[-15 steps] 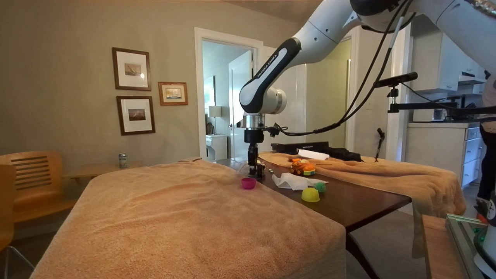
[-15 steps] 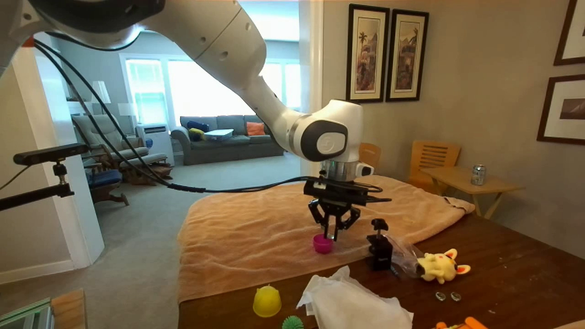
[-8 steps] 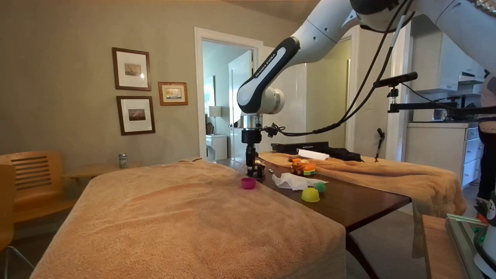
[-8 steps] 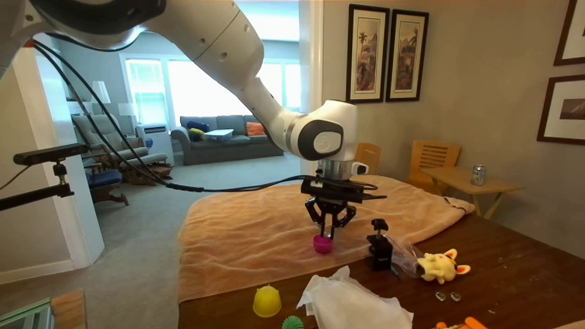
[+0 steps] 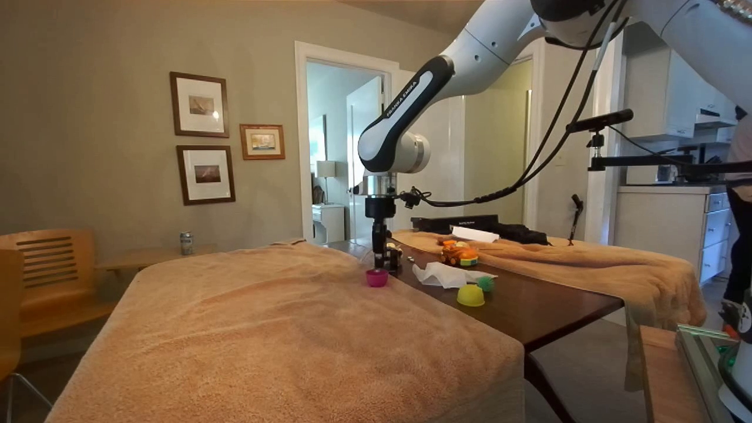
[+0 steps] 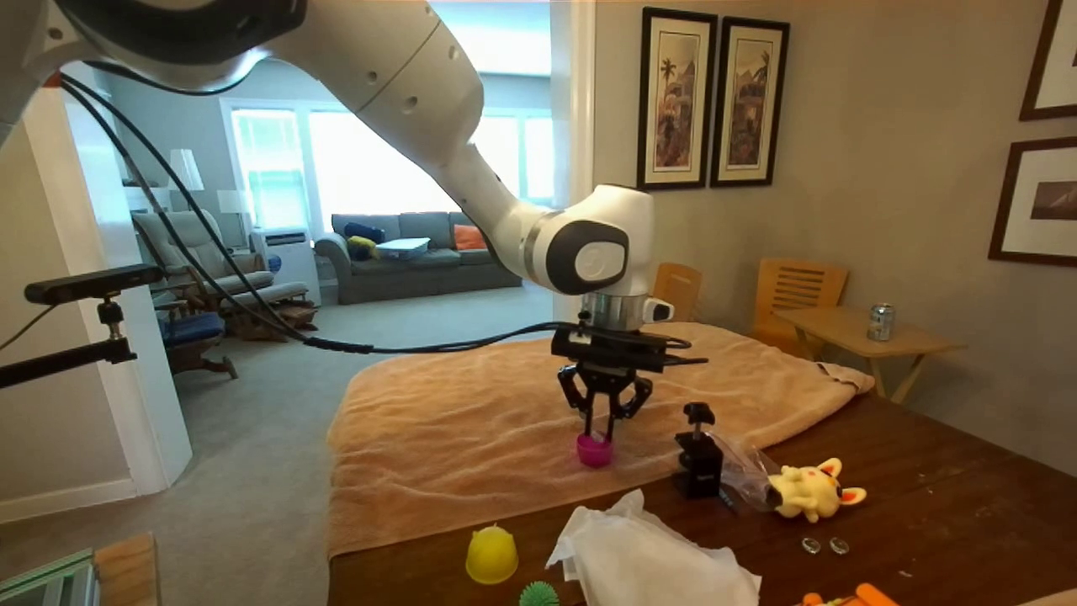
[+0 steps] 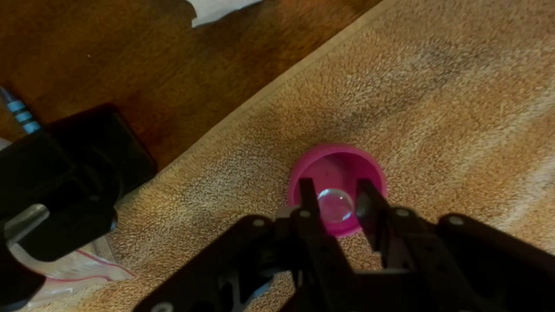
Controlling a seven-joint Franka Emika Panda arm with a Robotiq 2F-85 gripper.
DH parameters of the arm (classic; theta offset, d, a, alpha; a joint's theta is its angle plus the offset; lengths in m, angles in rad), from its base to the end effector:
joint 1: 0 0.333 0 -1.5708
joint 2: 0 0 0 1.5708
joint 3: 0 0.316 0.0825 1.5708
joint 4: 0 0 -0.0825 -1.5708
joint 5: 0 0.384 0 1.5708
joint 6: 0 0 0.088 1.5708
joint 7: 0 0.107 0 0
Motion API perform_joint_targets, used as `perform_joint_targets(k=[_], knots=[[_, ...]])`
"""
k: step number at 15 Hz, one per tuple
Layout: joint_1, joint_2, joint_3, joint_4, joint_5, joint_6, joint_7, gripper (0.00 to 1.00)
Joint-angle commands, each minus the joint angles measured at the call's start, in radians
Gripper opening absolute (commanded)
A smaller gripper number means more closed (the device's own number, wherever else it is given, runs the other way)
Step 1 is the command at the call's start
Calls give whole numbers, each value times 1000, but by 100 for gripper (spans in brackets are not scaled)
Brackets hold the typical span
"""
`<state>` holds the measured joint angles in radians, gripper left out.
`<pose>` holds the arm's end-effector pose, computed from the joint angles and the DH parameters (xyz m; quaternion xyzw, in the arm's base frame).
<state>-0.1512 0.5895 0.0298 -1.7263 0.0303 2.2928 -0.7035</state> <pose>0.6629 -0.0821 0.2413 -0.9612 -0.2748 0.0026 0.0225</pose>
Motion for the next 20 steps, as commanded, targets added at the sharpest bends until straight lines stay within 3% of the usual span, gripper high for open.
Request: perform_joint_targets(k=[1, 6, 7, 15, 20], knots=[[3, -11, 3, -10, -37, -19, 8, 62], [3, -14, 4, -13, -38, -20, 7, 97], [3, -20, 5, -18, -37, -23, 6, 99], [-29, -209, 8, -96, 7, -51, -12, 100], [-55, -283, -31, -68, 26, -98, 21, 100]])
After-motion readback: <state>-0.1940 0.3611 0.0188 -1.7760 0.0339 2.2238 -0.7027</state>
